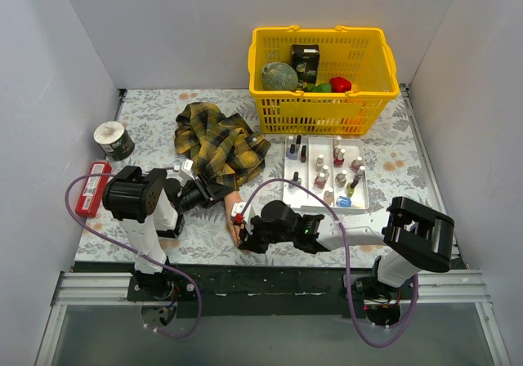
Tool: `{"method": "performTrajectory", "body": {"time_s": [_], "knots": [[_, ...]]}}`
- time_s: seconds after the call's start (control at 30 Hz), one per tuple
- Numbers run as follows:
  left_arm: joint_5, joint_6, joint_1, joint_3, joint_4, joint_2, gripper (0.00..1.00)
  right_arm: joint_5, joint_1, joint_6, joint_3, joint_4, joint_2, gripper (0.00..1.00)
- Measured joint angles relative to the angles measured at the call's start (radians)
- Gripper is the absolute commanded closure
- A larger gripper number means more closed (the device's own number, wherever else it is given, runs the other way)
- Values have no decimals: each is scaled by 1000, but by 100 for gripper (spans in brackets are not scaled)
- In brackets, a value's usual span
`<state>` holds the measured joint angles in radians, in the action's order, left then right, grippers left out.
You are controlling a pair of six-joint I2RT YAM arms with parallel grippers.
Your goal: Paint the nails
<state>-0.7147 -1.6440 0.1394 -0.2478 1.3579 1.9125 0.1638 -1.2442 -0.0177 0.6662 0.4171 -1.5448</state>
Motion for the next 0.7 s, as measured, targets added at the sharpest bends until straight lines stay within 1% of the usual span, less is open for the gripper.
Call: {"method": "performTrajectory", "body": {"time_s": [0.7], "knots": [[2, 3, 0, 4, -3, -7, 83, 37, 0, 0, 0, -10, -10, 99]]}}
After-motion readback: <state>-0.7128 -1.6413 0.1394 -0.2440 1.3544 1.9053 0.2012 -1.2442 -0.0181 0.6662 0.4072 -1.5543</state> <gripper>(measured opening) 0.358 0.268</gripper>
